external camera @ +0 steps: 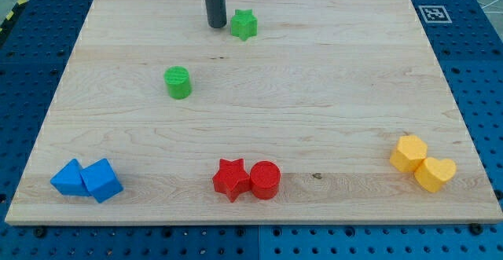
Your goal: Move green circle below green star
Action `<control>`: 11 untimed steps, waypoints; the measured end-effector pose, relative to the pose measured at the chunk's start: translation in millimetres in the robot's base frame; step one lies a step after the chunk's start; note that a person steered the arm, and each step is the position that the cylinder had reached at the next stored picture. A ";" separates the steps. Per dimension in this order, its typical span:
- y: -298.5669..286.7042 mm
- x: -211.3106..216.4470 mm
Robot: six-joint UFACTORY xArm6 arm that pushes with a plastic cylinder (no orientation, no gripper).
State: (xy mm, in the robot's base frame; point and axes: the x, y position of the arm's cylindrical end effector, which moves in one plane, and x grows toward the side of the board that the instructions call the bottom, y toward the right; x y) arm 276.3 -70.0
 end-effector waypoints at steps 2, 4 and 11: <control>-88.1 42.4; -130.7 91.5; -36.2 145.2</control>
State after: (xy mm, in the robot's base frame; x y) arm 421.5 -106.2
